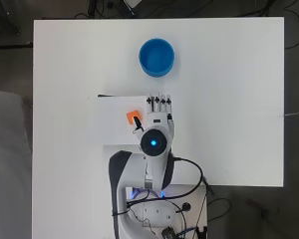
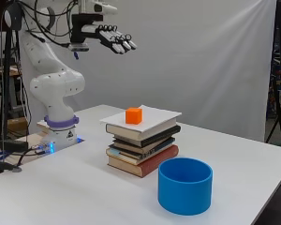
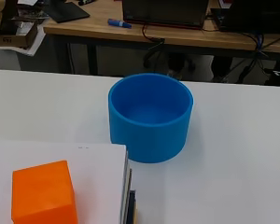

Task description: Teleoperate dual arm-hand system to pick and place objects

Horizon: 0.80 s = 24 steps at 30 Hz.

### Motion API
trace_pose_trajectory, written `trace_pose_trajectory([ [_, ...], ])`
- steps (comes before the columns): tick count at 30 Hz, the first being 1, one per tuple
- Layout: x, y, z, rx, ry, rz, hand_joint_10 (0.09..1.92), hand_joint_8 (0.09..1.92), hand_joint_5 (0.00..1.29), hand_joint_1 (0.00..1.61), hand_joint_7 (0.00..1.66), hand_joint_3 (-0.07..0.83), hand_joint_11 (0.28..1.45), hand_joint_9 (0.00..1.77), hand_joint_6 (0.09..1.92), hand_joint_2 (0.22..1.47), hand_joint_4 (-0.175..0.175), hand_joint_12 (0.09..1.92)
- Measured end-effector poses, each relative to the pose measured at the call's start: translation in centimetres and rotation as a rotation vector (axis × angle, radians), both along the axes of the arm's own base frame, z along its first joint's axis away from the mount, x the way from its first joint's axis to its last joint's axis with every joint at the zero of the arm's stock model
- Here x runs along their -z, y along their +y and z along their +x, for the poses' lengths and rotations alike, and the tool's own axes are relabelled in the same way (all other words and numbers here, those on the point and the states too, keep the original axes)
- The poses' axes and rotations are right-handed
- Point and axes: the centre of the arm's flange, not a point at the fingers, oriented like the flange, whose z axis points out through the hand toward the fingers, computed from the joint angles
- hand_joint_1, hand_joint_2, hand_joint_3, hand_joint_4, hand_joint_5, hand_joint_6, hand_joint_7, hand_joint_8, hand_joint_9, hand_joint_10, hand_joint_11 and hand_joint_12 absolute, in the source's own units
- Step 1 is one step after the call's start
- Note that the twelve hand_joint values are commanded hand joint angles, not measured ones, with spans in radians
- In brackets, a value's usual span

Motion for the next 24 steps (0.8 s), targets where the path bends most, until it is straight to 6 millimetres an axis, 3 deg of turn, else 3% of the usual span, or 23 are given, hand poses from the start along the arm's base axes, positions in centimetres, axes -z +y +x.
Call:
trace_pose_trajectory([
  [7,2.1,-1.1,-0.3,0.023,-0.021,0.015,0.09,0.09,0.32,0.06,0.34,-0.024,0.48,0.48,0.09,1.04,0.092,0.09],
  [13,3.0,-0.6,0.0,0.000,-0.017,0.007,0.09,0.09,0.32,0.04,0.34,-0.021,0.49,0.48,0.09,1.00,0.092,0.09],
  [18,4.3,0.8,0.0,-0.047,-0.001,0.012,0.09,0.09,0.32,0.00,0.34,-0.018,0.50,0.49,0.09,0.91,0.085,0.09],
  [24,6.3,3.8,-0.9,-0.151,-0.002,-0.013,0.09,0.09,0.35,0.00,0.39,-0.006,0.50,0.50,0.09,0.87,0.077,0.09],
])
